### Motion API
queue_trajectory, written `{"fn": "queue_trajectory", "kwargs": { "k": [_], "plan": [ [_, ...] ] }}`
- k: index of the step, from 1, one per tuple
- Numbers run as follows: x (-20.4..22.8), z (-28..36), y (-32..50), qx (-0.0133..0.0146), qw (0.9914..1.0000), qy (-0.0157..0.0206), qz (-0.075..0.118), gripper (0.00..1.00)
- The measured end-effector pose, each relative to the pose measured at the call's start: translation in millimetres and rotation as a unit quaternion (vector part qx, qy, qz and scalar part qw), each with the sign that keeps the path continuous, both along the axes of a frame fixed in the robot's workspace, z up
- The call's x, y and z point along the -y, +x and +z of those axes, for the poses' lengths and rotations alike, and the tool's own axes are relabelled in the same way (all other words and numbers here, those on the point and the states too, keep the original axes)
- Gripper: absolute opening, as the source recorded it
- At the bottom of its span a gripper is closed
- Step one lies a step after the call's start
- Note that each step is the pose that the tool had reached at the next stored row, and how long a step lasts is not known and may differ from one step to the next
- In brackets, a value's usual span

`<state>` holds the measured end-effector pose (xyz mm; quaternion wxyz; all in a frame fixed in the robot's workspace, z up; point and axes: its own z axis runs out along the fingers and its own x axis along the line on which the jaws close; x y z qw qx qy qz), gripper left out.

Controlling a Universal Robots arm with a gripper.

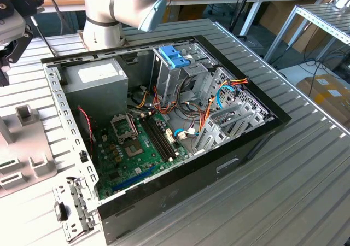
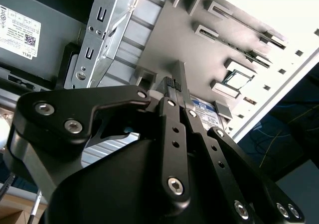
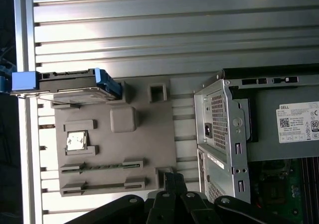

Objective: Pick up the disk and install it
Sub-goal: 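Reach for the disk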

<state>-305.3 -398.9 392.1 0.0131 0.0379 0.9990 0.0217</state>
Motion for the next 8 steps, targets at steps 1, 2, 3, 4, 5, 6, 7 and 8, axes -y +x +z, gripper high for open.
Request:
{"fn": "queue_trajectory", "kwargs": {
  "k": [1,2,3,4,5,6,7,8],
  "plan": [
    [0.0,0.0,-0.2,0.0,1.0,0.0,0.0,0.11],
    [0.0,0.0,-0.4,0.0,1.0,0.0,0.0,0.11],
    [0.0,0.0,-0.6,0.0,1.0,0.0,0.0,0.11],
    [0.0,0.0,-0.8,0.0,1.0,0.0,0.0,0.11],
    [0.0,-0.1,-1.0,0.0,1.0,0.0,0.0,0.11],
    [0.0,-0.1,-1.3,0.0,1.0,0.0,0.0,0.11],
    [0.0,-0.1,-1.6,0.0,1.0,0.0,0.0,0.11],
    [0.0,-0.1,-1.9,0.0,1.0,0.0,0.0,0.11]
  ]
}}
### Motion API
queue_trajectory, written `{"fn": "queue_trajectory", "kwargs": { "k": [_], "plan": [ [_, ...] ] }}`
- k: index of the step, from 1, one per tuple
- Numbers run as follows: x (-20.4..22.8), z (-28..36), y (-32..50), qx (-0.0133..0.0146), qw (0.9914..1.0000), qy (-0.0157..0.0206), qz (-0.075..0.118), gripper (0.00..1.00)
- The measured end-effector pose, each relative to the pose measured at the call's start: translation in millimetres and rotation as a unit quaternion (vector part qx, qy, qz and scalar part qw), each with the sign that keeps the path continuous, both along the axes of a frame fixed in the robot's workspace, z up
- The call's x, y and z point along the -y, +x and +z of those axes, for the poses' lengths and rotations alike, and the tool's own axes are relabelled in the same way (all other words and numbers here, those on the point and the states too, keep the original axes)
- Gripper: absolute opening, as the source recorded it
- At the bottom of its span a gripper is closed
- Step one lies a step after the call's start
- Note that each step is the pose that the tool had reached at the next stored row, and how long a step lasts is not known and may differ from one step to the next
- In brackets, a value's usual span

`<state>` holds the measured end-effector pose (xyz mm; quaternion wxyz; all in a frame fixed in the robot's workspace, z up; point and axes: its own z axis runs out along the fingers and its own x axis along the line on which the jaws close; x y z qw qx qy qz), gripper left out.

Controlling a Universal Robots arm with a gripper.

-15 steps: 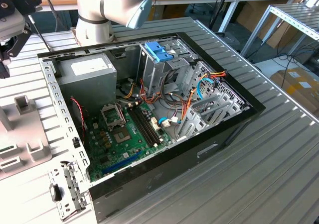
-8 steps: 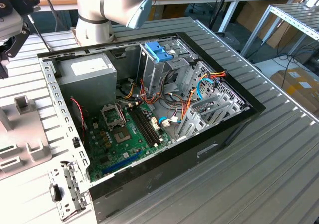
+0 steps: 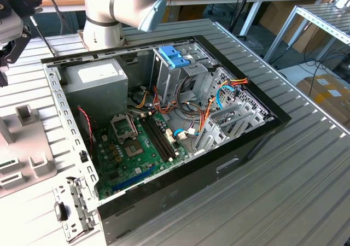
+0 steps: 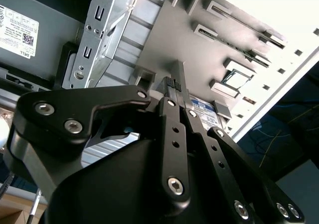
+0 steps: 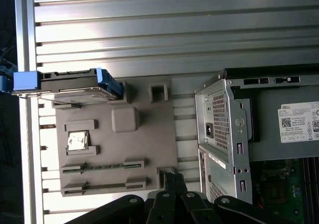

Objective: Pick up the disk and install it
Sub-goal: 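Reach for the disk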

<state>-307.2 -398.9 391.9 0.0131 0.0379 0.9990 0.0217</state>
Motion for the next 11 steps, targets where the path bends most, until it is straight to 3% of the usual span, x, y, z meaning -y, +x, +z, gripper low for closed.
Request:
{"fn": "queue_trajectory", "kwargs": {
  "k": [11],
  "plan": [
    [0.0,-0.1,-2.4,0.0,1.0,0.0,0.0,0.11]
  ]
}}
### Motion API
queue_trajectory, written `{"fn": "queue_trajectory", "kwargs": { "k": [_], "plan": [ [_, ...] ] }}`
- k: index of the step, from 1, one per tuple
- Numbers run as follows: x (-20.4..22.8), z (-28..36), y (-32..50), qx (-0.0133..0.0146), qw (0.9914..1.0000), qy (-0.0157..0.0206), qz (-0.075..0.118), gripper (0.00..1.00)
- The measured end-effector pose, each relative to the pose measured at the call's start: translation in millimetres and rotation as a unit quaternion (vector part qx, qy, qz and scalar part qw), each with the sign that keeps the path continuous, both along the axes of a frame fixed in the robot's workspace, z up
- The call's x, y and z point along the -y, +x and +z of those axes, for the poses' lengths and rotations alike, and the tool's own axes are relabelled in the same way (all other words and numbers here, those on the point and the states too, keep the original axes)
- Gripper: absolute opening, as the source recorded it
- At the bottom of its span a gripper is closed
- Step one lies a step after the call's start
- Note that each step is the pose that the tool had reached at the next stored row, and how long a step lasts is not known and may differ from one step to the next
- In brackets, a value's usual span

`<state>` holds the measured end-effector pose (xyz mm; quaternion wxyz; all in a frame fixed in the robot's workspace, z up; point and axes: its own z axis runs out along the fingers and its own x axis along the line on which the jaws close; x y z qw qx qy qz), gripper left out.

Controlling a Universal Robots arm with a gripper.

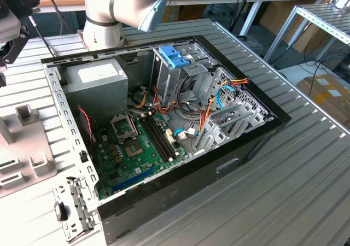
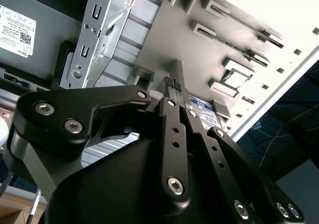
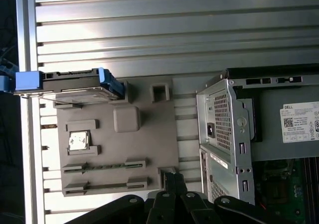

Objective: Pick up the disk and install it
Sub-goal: 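Reach for the disk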

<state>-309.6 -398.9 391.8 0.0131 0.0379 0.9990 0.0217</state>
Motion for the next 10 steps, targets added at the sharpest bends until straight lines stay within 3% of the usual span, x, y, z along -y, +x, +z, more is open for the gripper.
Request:
{"fn": "queue_trajectory", "kwargs": {
  "k": [10],
  "plan": [
    [0.0,-0.2,-3.2,0.0,1.0,0.0,0.0,0.11]
  ]
}}
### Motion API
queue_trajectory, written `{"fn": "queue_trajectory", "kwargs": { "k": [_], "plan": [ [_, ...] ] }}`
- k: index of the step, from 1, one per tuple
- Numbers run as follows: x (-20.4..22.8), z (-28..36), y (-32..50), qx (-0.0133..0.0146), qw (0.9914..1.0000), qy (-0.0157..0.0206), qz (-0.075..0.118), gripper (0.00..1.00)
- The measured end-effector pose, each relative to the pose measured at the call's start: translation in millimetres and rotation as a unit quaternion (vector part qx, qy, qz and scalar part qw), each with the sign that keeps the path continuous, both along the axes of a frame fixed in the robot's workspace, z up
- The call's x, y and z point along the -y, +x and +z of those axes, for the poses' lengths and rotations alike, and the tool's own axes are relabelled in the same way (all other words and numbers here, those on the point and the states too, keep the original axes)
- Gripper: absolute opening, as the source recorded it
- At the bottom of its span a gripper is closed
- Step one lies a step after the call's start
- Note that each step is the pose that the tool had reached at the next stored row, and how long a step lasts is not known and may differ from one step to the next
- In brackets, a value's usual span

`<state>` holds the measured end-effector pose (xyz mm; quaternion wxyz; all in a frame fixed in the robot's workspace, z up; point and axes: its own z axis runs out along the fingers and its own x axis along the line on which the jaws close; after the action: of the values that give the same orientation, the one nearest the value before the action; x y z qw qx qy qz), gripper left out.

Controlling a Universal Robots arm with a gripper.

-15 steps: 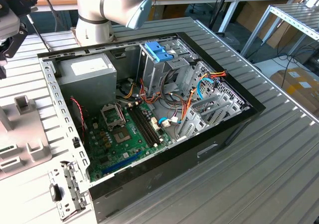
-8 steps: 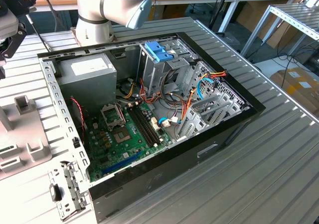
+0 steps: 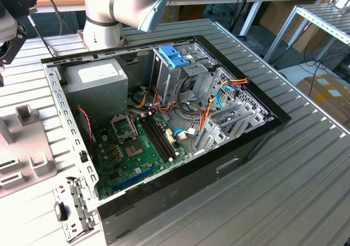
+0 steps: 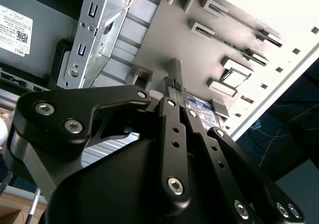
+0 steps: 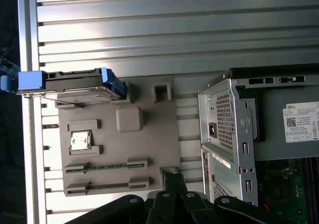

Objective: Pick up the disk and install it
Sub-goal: 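Reach for the disk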

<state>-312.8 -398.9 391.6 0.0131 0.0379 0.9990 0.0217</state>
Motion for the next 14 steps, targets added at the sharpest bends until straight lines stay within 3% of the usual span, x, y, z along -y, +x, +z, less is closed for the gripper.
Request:
{"fn": "queue_trajectory", "kwargs": {
  "k": [14],
  "plan": [
    [0.0,-0.2,-6.0,0.0,1.0,0.0,0.0,0.11]
  ]
}}
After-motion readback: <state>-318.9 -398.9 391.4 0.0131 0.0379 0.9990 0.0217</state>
